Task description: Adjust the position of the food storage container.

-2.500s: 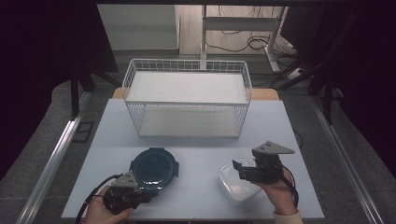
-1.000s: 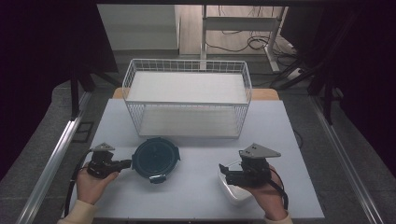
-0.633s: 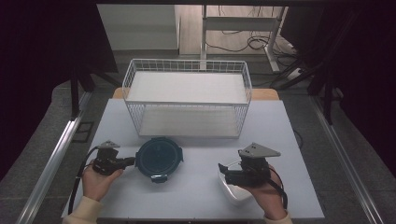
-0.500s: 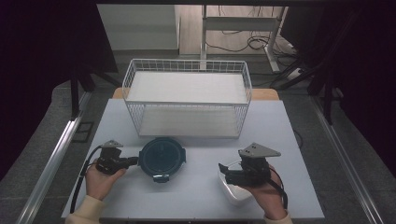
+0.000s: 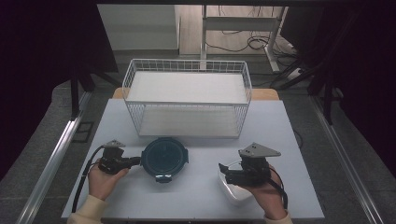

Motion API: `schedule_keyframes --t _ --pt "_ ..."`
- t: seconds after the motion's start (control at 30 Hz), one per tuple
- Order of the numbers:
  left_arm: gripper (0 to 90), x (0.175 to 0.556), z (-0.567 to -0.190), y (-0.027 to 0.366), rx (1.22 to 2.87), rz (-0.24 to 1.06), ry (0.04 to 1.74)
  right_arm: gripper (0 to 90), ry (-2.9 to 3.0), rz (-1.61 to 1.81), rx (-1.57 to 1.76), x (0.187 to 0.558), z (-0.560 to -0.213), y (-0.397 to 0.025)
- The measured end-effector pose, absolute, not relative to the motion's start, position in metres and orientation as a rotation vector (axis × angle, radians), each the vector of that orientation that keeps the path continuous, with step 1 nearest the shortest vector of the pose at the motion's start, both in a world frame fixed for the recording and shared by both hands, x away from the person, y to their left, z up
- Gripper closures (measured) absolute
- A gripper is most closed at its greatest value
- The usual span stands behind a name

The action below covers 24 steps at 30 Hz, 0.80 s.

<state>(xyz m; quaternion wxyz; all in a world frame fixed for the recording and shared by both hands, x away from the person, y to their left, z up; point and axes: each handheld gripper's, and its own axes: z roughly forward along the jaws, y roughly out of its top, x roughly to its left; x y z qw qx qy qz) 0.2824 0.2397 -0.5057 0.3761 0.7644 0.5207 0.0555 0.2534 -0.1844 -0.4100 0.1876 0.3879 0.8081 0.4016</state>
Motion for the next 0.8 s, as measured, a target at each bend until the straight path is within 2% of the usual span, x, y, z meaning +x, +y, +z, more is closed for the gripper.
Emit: schedule_keyframes --t 0.2,0.33,0.43,0.47,0.57,0.67,0.77,0.8 --pt "90.0 0.282 -0.505 0.241 1.935 0.133 1.331 18.6 2.273 1.133 1.091 0.253 -0.410 -0.185" --pt "90.0 0.273 -0.495 0.247 1.890 0.195 1.312 18.6 2.269 1.136 1.091 0.253 -0.409 -0.187" --pt "85.2 0.263 -0.486 0.249 1.848 0.237 1.288 18.6 2.260 1.136 1.099 0.254 -0.408 -0.190" --pt "81.7 0.260 -0.484 0.249 1.841 0.240 1.282 18.6 2.257 1.136 1.103 0.254 -0.408 -0.191" --pt "61.4 0.255 -0.479 0.247 1.824 0.216 1.265 18.6 2.259 1.145 1.101 0.254 -0.408 -0.191" --pt "45.2 0.252 -0.475 0.245 1.801 0.214 1.269 18.6 2.265 1.150 1.098 0.254 -0.408 -0.189" --pt "33.0 0.249 -0.470 0.241 1.794 0.210 1.259 18.5 2.277 1.156 1.099 0.254 -0.410 -0.186" --pt "33.0 0.249 -0.468 0.240 1.792 0.207 1.258 18.5 2.277 1.156 1.099 0.254 -0.410 -0.186"
